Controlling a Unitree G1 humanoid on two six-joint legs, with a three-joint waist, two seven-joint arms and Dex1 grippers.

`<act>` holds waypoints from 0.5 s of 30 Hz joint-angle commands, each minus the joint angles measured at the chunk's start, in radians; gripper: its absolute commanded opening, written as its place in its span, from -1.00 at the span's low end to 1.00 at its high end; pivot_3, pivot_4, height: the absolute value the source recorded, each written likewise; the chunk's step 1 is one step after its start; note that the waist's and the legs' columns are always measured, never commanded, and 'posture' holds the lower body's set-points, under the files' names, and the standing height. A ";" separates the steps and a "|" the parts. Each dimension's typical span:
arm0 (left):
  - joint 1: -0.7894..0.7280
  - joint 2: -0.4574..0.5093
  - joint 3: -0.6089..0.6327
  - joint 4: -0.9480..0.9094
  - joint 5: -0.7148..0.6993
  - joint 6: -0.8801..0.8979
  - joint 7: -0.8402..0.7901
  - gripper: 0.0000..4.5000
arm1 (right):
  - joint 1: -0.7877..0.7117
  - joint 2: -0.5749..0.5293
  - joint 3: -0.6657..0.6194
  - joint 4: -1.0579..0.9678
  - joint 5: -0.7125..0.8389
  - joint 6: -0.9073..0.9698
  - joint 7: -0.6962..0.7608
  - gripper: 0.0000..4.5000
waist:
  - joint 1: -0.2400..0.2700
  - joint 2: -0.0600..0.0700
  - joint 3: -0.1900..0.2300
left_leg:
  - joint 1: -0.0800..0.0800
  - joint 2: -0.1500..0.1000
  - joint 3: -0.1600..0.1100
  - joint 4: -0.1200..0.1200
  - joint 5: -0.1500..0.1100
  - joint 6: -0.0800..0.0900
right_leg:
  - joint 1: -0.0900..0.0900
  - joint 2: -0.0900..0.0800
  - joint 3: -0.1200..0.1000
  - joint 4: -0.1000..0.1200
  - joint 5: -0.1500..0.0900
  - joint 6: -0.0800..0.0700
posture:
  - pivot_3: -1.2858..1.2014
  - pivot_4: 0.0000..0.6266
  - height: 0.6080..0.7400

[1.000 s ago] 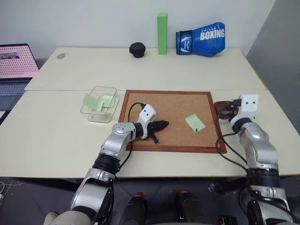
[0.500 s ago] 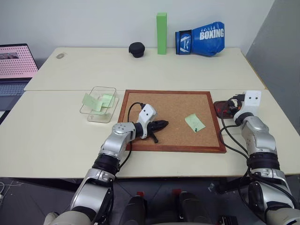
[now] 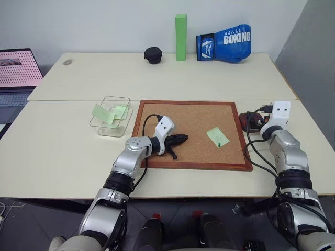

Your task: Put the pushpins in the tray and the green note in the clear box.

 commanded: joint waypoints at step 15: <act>0.016 -0.009 -0.017 -0.002 0.012 0.005 0.008 -1.00 | 0.034 -0.042 0.073 -0.065 -0.091 -0.110 0.023 0.99 | 0.001 0.000 0.000 | 0.000 0.000 0.000 0.000 0.000 0.000 | 0.000 0.000 0.000 0.000 0.000 0.000 | 0.03 -0.52 1.00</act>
